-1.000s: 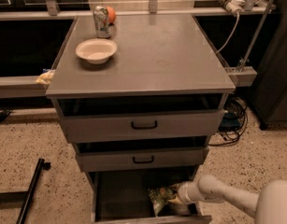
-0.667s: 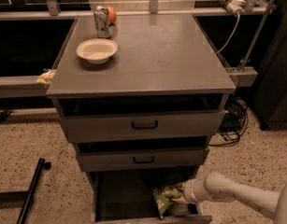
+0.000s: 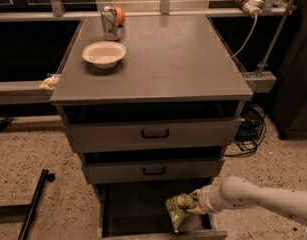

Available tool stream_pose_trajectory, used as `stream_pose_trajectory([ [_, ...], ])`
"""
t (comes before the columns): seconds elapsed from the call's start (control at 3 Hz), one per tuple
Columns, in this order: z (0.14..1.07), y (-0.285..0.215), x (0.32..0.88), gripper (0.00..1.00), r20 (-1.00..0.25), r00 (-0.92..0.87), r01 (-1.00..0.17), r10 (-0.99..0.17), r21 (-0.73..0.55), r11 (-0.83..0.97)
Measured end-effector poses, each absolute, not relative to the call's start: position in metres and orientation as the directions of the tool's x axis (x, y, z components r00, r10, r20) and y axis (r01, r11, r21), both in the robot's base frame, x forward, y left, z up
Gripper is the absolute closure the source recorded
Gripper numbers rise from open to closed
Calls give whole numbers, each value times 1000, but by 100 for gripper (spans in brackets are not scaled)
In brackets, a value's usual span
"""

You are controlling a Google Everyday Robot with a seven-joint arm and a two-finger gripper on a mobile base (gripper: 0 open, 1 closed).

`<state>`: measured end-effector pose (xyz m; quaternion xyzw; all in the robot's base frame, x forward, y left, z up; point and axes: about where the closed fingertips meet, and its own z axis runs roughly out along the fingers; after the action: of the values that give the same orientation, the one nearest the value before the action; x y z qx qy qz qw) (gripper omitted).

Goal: Pick green jalapeno chip bag from bottom drawer and place on counter

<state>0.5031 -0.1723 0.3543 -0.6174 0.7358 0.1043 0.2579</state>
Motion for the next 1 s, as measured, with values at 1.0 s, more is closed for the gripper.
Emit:
stream_pose_trajectory([
  [1.0, 525, -113, 412, 100, -543, -88, -983, -835, -88, 161],
])
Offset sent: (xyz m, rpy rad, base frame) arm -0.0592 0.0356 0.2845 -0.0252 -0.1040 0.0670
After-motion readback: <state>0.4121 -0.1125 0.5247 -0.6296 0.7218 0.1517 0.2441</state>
